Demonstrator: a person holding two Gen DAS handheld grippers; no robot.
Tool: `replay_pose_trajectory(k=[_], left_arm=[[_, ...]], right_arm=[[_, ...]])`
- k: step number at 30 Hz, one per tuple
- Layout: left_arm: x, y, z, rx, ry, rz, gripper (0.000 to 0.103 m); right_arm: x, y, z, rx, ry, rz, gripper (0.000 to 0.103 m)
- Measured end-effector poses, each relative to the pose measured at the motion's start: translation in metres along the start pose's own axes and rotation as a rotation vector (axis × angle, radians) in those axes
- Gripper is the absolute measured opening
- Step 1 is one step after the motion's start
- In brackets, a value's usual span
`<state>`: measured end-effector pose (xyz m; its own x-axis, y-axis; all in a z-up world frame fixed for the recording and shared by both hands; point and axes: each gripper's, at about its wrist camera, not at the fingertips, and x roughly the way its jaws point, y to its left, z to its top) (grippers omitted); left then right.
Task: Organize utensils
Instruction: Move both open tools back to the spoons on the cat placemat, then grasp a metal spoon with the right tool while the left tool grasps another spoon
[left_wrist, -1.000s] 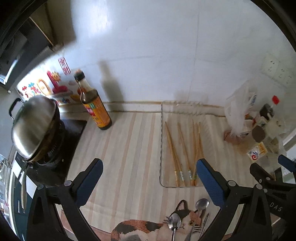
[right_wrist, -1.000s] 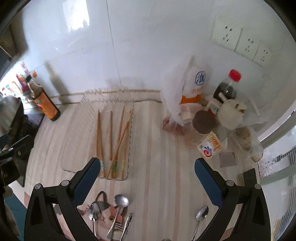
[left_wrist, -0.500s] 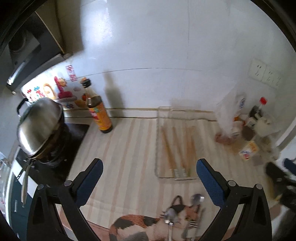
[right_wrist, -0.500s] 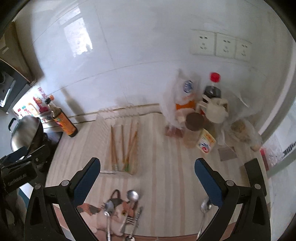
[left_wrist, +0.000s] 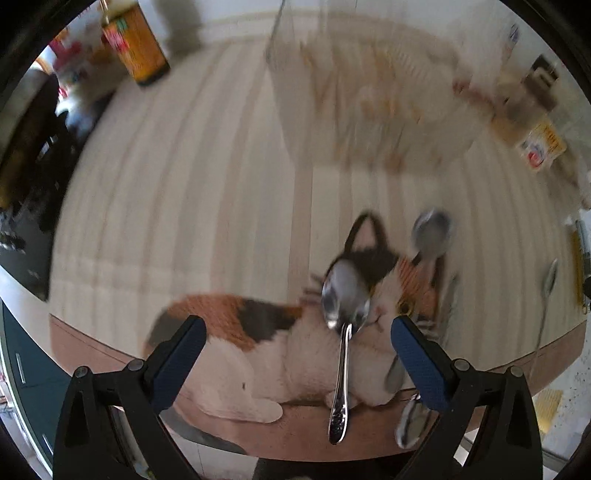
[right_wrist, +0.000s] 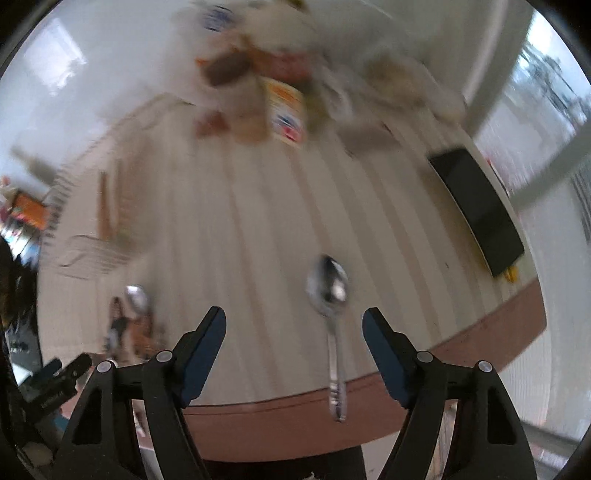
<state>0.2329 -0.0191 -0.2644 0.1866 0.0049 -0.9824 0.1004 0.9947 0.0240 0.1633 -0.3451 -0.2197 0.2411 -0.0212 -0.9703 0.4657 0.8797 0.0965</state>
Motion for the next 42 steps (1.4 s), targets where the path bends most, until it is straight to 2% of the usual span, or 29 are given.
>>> replay_pose_trajectory(k=[4, 11, 14, 16, 17, 23, 29, 30, 33, 35, 36, 39, 42], left_arm=[[0.019, 0.001, -0.004, -0.011, 0.054, -0.022, 0.087], [0.025, -0.009, 0.003, 0.014, 0.06, -0.029, 0.085], [0.025, -0.013, 0.005, 0.016, 0.066, -0.043, 0.085], [0.024, -0.022, 0.009, 0.02, 0.068, -0.045, 0.085], [0.024, -0.025, 0.01, 0.022, 0.069, -0.046, 0.085], [0.028, -0.039, 0.016, 0.038, 0.072, -0.031, 0.085], [0.052, -0.058, 0.018, 0.049, 0.088, -0.028, 0.085], [0.055, -0.059, 0.018, 0.051, 0.091, -0.026, 0.073], [0.061, -0.061, 0.016, 0.052, 0.083, -0.029, 0.063], [0.06, -0.059, 0.017, 0.056, 0.068, -0.03, 0.045], [0.059, -0.059, 0.018, 0.059, 0.063, -0.031, 0.031], [0.06, -0.057, 0.021, 0.04, 0.064, -0.06, 0.031], [0.06, -0.054, 0.021, 0.033, 0.057, -0.057, 0.031]], right_arm=[[0.025, -0.019, -0.003, 0.014, 0.06, -0.027, 0.078], [0.066, -0.016, 0.003, -0.038, 0.081, -0.069, 0.07], [0.083, -0.014, 0.007, -0.045, 0.076, -0.11, 0.057], [0.084, -0.013, 0.007, -0.044, 0.036, -0.125, 0.042], [0.083, -0.012, 0.007, -0.043, 0.024, -0.127, 0.039], [0.082, -0.014, 0.001, -0.037, 0.004, -0.12, 0.037], [0.075, 0.002, -0.01, -0.076, 0.022, -0.066, 0.037], [0.075, 0.009, -0.011, -0.09, 0.024, -0.058, 0.037], [0.071, 0.027, -0.018, -0.122, 0.023, -0.036, 0.037], [0.068, 0.035, -0.021, -0.135, 0.021, -0.024, 0.037], [0.067, 0.039, -0.022, -0.143, 0.018, -0.02, 0.037], [0.062, 0.047, -0.022, -0.154, 0.014, -0.003, 0.037], [0.055, 0.057, -0.017, -0.164, 0.001, 0.008, 0.037]])
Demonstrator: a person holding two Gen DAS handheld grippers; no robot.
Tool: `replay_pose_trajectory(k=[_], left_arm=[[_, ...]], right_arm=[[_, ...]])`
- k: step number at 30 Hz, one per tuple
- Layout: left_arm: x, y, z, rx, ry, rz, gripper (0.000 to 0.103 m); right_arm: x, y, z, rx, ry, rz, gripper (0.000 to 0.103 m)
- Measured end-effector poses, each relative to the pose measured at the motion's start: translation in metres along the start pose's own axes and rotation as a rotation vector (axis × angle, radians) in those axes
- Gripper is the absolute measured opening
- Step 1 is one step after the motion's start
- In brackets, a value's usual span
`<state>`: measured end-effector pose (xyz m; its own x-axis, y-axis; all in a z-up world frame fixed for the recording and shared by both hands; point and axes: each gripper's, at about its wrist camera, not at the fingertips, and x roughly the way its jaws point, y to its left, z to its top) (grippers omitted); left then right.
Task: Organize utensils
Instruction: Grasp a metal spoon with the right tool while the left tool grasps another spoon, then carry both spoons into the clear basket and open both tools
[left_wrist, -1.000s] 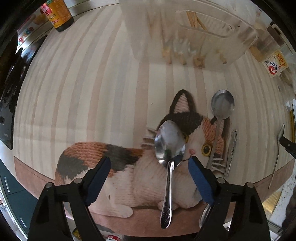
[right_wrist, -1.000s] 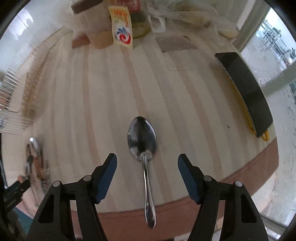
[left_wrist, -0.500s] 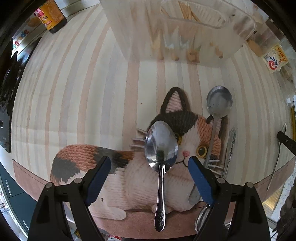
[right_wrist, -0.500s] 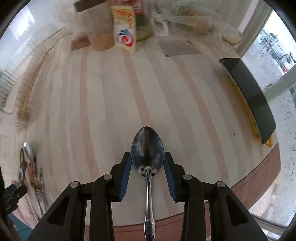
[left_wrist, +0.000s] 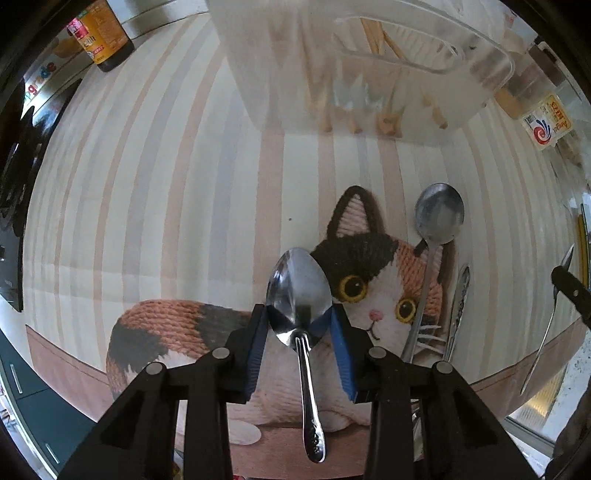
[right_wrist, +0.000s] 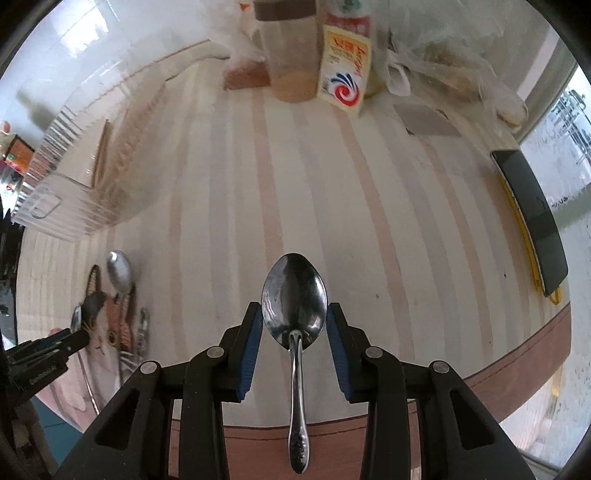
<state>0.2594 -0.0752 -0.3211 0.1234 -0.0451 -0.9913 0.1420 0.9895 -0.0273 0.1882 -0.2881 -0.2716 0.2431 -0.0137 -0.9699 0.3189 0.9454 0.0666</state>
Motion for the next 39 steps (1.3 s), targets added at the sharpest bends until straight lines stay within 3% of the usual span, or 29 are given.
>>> replay_pose_trajectory(k=[10, 24, 26, 27, 34, 39], left_arm=[[-0.019, 0.022, -0.018, -0.014, -0.048, -0.012, 0.031], [-0.103, 0.041, -0.002, -0.034, -0.207, -0.017, 0.03], [-0.114, 0.045, 0.002, -0.037, -0.231, -0.02, 0.015], [-0.121, 0.046, 0.007, -0.039, -0.234, -0.023, 0.012], [-0.138, 0.057, 0.015, -0.052, -0.277, -0.003, 0.012], [-0.132, 0.079, 0.016, -0.133, -0.253, -0.058, 0.017]], right_arm=[[-0.018, 0.006, 0.01, -0.024, -0.04, 0.038, 0.037], [-0.049, 0.036, 0.028, -0.052, -0.115, 0.142, 0.037], [-0.054, 0.043, 0.033, -0.063, -0.127, 0.156, 0.037], [-0.057, 0.046, 0.036, -0.069, -0.135, 0.163, 0.037], [-0.068, 0.064, 0.052, -0.096, -0.175, 0.194, 0.037], [-0.072, 0.067, 0.058, -0.095, -0.182, 0.214, 0.037]])
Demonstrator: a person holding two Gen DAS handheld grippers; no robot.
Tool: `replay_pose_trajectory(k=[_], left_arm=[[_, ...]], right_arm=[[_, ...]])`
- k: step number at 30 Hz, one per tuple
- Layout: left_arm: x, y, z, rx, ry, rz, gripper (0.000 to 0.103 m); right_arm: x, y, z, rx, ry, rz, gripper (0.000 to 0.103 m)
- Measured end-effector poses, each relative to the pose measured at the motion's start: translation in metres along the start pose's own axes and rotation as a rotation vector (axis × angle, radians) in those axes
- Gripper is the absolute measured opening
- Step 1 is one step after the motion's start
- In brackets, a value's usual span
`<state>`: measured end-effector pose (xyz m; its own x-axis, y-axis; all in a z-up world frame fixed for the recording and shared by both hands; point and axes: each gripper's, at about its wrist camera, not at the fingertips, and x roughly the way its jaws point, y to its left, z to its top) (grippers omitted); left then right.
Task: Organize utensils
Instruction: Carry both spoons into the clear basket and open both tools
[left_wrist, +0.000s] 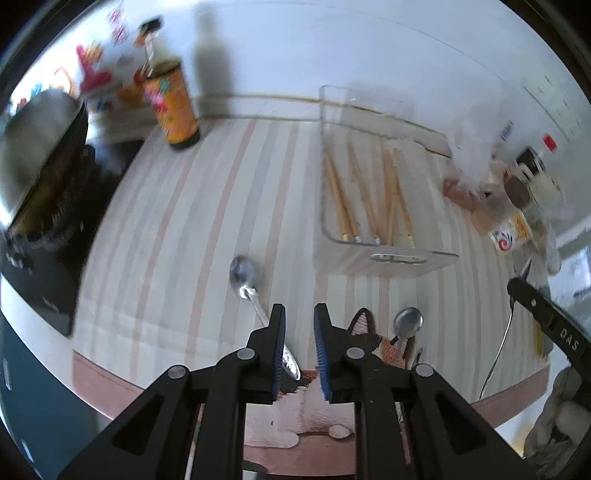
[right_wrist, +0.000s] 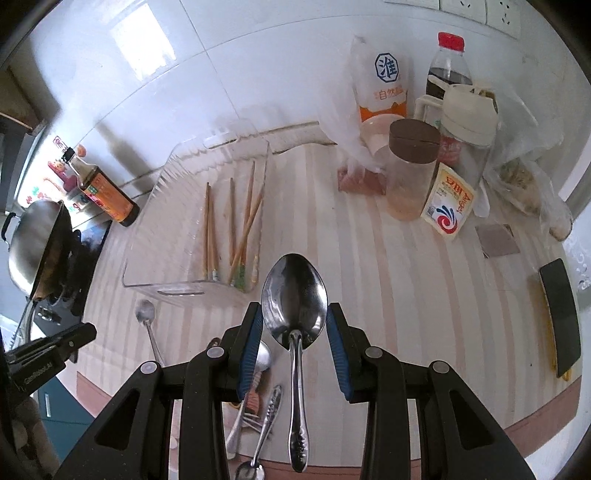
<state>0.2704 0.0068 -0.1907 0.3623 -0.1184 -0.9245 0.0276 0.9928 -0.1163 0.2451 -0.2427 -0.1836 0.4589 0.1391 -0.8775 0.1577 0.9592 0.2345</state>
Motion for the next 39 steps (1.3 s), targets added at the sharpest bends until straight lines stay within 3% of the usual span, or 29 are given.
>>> replay_pose_trajectory(k=[3, 7, 12, 16, 21, 23, 25, 26, 33, 39], left_arm=[[0.026, 0.02, -0.005, -0.091, 0.067, -0.046, 0.053], [0.067, 0.05, -0.016, -0.245, 0.148, -0.088, 0.053], [0.097, 0.079, -0.025, -0.385, 0.185, -0.103, 0.053], [0.108, 0.081, -0.017, -0.398, 0.186, -0.11, 0.053], [0.122, 0.065, 0.003, -0.32, 0.191, -0.03, 0.053], [0.125, 0.055, 0.01, -0.258, 0.181, 0.035, 0.043], [0.126, 0.05, 0.013, -0.218, 0.171, 0.06, 0.01], [0.126, 0.05, 0.014, -0.209, 0.172, 0.062, 0.004], [0.113, 0.061, -0.003, -0.19, 0.16, 0.058, 0.004], [0.075, 0.062, -0.016, -0.171, 0.11, 0.055, 0.004]], right_arm=[[0.006, -0.003, -0.002, 0.017, 0.021, 0.0, 0.037], [0.022, -0.007, -0.008, 0.025, 0.059, -0.026, 0.037], [0.048, -0.018, -0.011, 0.053, 0.117, -0.07, 0.037], [0.065, -0.025, -0.011, 0.078, 0.148, -0.094, 0.037], [0.082, -0.026, -0.011, 0.08, 0.177, -0.127, 0.037], [0.085, -0.025, -0.011, 0.077, 0.185, -0.133, 0.037], [0.087, -0.025, -0.01, 0.073, 0.189, -0.14, 0.037], [0.087, -0.025, -0.01, 0.071, 0.189, -0.142, 0.037], [0.081, -0.022, -0.005, 0.063, 0.177, -0.131, 0.037], [0.063, -0.019, -0.003, 0.052, 0.155, -0.101, 0.037]])
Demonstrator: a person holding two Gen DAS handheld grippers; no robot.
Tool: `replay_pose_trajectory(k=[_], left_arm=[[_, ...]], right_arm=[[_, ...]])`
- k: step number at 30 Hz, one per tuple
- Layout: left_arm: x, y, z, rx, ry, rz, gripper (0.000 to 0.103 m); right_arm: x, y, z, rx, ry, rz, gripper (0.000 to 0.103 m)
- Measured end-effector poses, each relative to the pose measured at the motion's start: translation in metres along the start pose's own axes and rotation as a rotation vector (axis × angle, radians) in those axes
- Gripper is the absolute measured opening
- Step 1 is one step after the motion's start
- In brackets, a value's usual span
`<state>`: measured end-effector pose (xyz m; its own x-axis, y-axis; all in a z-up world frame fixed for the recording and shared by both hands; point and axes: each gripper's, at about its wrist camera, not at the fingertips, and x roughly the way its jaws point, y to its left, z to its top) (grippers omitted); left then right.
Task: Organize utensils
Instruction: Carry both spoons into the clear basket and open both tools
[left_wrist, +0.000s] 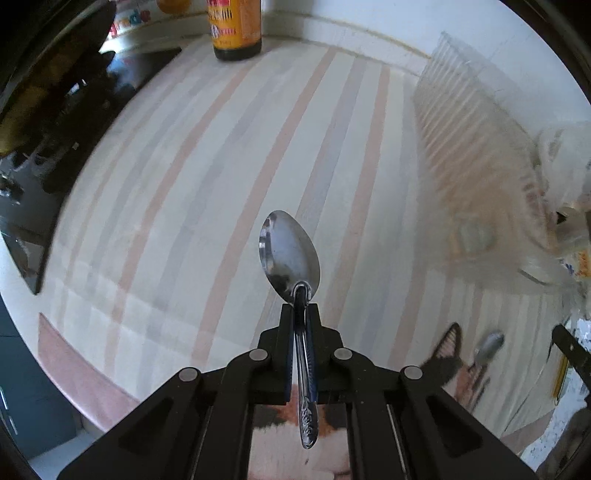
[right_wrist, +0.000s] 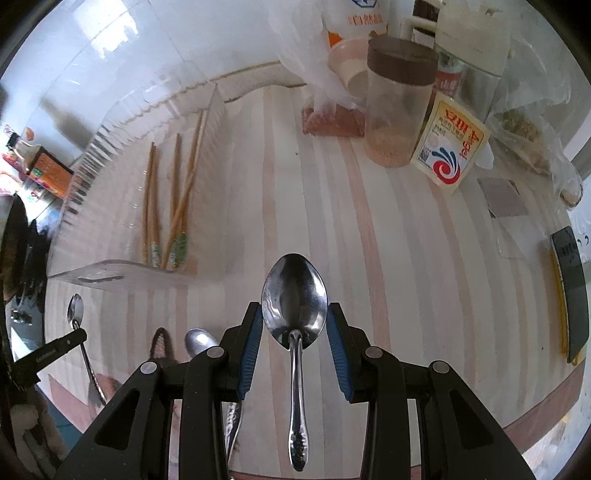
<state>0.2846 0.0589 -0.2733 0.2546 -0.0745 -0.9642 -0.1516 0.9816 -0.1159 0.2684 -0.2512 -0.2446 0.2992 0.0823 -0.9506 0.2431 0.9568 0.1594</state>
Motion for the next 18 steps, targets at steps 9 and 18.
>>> replay_pose_trajectory(k=[9, 18], left_arm=[[-0.105, -0.022, 0.021, 0.057, -0.179, -0.072, 0.004], [-0.139, -0.072, 0.095, 0.117, -0.191, -0.218, 0.004]], right_arm=[[-0.052, 0.022, 0.025, -0.029, -0.078, 0.117, 0.037], [-0.06, 0.06, 0.11, -0.004, -0.099, 0.258, 0.037]])
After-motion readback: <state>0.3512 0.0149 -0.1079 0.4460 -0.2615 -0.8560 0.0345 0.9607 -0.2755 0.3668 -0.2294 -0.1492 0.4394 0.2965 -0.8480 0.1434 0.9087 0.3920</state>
